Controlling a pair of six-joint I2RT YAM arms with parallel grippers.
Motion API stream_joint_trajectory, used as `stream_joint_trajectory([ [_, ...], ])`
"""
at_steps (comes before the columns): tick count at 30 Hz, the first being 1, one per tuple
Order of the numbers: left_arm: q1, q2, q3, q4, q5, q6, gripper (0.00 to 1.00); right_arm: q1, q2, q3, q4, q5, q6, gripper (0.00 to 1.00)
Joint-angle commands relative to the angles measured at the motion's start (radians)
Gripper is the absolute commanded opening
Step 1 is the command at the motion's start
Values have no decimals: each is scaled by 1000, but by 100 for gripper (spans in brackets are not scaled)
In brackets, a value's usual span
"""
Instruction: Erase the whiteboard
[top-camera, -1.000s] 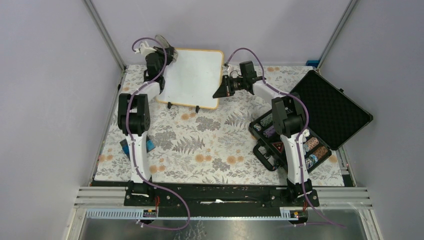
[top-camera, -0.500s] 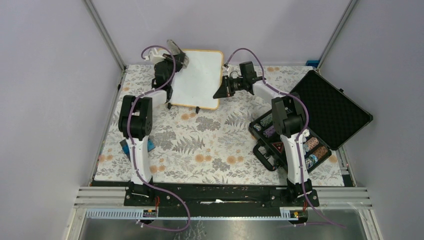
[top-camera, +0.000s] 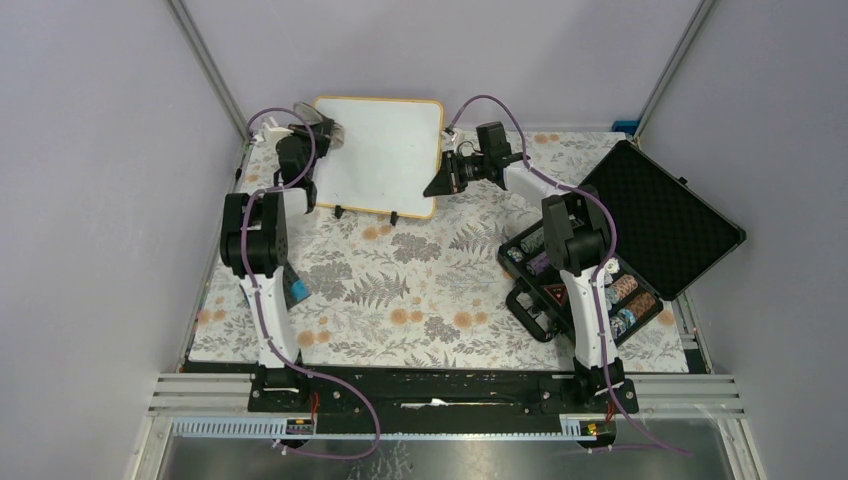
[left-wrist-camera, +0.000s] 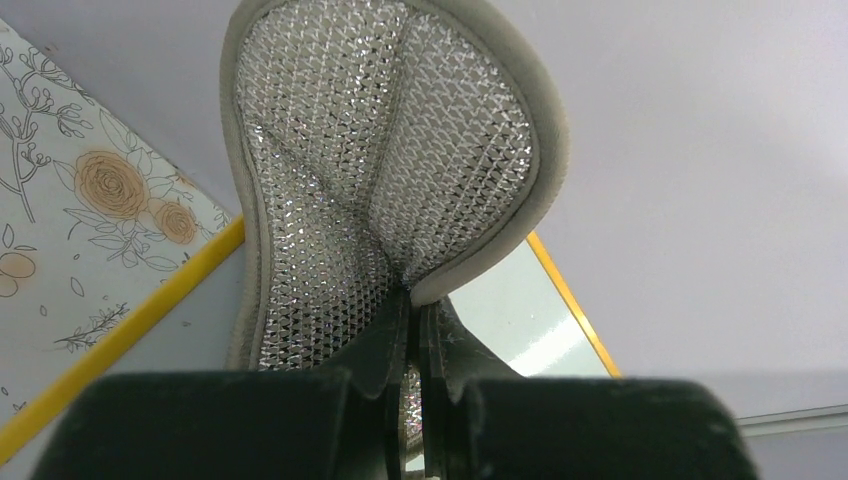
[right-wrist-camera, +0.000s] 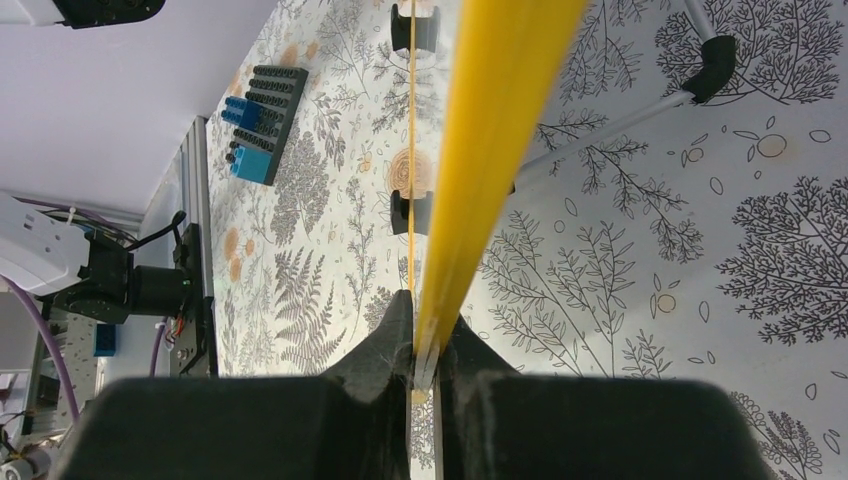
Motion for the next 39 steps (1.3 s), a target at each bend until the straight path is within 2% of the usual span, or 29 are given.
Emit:
stream_joint_trajectory([
  [1, -44, 89, 5, -271, -33, 63, 0, 86, 18, -22, -126, -62, -217, 0],
  [7, -117, 14, -16, -321, -35, 120, 0, 88, 13, -29, -127, -61, -224, 0],
  [14, -256, -224, -365, -336, -115, 140, 0, 88, -9, -56, -125, -62, -249, 0],
  [20, -361, -286, -414, -490, -130, 145, 0, 88, -39, -88, -122, -50, -273, 0],
  [29, -429, -305, -242, -640, -141, 237, 0, 88, -76, -118, -122, -26, -297, 0],
  [39, -506, -332, -65, -711, -176, 318, 0, 87, -29, -77, -164, -85, -311, 0],
])
